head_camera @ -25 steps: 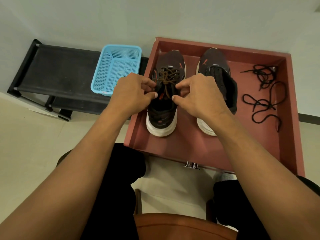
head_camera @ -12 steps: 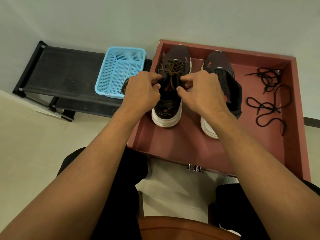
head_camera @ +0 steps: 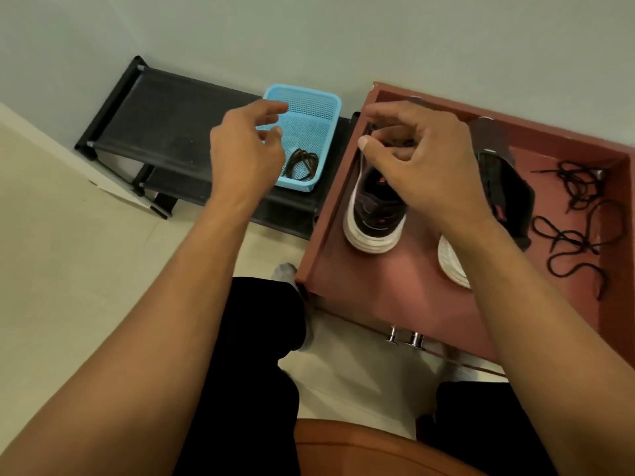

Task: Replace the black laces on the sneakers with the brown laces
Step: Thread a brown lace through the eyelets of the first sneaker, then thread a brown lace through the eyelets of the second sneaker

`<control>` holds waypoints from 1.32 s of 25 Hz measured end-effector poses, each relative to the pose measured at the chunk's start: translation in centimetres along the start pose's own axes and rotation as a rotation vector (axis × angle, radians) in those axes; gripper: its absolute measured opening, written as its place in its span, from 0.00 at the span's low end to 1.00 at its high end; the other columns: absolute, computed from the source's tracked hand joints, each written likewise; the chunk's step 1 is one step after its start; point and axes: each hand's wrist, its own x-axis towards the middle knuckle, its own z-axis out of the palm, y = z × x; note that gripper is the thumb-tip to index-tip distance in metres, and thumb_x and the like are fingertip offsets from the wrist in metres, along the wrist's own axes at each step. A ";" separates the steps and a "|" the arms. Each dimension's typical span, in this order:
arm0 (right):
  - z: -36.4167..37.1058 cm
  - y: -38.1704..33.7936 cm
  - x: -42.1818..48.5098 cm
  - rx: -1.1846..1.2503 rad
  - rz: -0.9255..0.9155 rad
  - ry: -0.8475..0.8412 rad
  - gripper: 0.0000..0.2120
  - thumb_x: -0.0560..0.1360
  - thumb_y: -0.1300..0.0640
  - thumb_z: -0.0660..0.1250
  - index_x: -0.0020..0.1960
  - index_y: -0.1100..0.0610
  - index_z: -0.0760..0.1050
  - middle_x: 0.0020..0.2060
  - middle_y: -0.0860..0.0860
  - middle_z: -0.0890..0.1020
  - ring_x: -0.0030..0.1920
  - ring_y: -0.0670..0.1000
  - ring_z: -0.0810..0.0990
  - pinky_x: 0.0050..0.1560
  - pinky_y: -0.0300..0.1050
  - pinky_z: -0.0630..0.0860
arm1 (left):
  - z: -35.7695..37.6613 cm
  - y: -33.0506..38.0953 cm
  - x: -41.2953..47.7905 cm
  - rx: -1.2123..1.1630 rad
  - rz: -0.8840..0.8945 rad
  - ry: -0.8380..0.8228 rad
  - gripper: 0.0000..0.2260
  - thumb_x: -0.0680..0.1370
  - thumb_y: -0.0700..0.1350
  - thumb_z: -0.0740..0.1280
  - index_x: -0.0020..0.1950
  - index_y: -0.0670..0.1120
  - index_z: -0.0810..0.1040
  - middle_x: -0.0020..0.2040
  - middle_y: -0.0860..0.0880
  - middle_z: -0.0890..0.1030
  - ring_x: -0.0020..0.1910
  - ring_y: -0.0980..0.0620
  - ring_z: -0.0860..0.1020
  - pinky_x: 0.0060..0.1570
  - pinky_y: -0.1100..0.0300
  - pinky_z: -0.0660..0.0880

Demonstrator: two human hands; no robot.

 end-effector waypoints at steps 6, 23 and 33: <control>7.3 -0.6 7.0 -0.306 -0.132 -0.163 0.14 0.77 0.54 0.74 0.62 0.52 0.85 0.57 0.49 0.87 0.54 0.45 0.86 0.58 0.39 0.81 | 3.5 -0.7 4.5 0.121 0.010 -0.107 0.12 0.80 0.44 0.72 0.63 0.50 0.85 0.60 0.51 0.85 0.56 0.53 0.83 0.58 0.64 0.75; 18.2 3.7 14.1 -0.892 -0.214 -0.602 0.10 0.82 0.64 0.59 0.58 0.63 0.78 0.57 0.61 0.80 0.49 0.58 0.75 0.48 0.51 0.70 | 9.3 -6.8 6.9 0.415 -0.138 -0.190 0.09 0.80 0.37 0.67 0.60 0.40 0.80 0.59 0.40 0.81 0.58 0.42 0.82 0.49 0.53 0.74; 18.7 4.6 14.8 -0.868 -0.180 -0.591 0.08 0.83 0.63 0.57 0.53 0.59 0.75 0.52 0.58 0.76 0.48 0.56 0.73 0.49 0.51 0.71 | 9.4 -5.9 6.8 0.487 -0.119 -0.152 0.08 0.82 0.35 0.65 0.60 0.39 0.80 0.59 0.40 0.82 0.57 0.43 0.82 0.47 0.55 0.73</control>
